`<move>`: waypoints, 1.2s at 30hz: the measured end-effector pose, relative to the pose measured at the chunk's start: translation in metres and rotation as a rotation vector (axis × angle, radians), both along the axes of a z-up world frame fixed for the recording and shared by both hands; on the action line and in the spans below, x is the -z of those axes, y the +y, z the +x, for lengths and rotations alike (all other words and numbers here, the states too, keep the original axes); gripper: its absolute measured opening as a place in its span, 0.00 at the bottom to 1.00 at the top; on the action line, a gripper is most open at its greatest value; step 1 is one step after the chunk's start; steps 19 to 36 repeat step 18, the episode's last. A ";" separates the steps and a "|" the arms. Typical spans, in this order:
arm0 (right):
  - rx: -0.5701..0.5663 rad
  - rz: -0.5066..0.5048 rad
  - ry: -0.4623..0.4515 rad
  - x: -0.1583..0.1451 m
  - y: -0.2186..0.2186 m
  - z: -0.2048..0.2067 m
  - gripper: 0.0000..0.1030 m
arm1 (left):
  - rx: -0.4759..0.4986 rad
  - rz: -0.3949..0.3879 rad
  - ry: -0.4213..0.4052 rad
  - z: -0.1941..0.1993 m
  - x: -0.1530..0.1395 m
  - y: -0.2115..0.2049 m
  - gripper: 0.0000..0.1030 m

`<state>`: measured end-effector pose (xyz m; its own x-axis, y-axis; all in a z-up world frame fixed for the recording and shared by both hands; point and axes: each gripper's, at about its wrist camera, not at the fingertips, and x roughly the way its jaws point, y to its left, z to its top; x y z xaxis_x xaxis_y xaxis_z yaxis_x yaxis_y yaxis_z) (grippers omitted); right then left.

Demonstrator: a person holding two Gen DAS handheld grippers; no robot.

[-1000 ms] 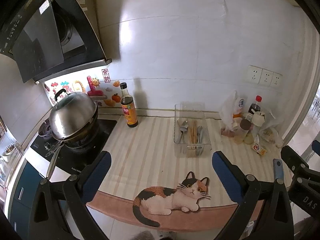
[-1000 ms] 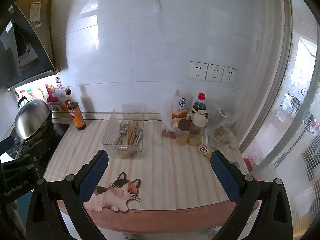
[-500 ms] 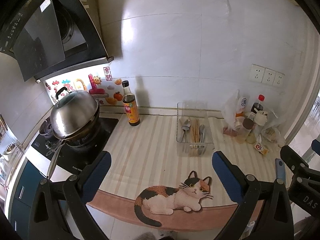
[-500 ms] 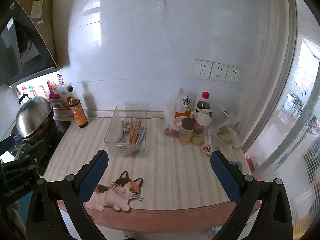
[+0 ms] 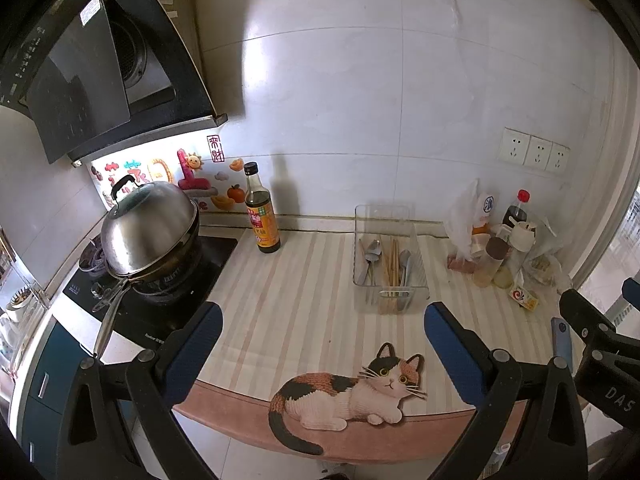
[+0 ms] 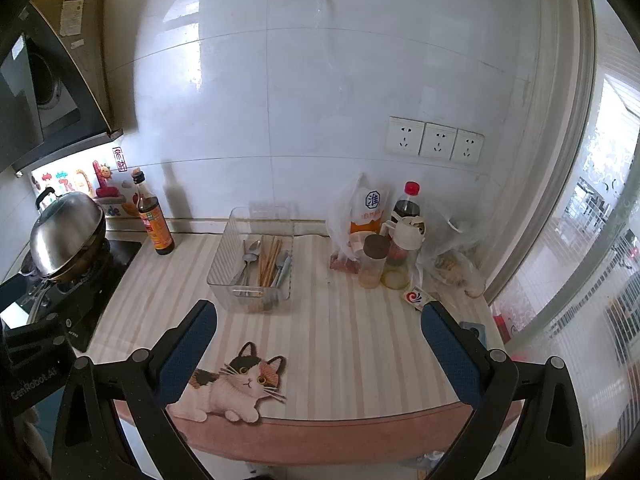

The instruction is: Organize utensils

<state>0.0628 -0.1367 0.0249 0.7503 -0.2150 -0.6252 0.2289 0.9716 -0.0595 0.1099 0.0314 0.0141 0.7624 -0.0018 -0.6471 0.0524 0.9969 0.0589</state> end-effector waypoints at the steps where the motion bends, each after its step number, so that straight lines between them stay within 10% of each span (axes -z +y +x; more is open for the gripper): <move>1: 0.000 -0.001 0.001 0.001 0.000 0.000 1.00 | 0.002 -0.001 0.000 -0.001 -0.001 0.000 1.00; 36: 0.003 0.002 0.005 0.004 -0.001 0.001 1.00 | 0.000 -0.002 0.011 0.001 0.003 0.001 1.00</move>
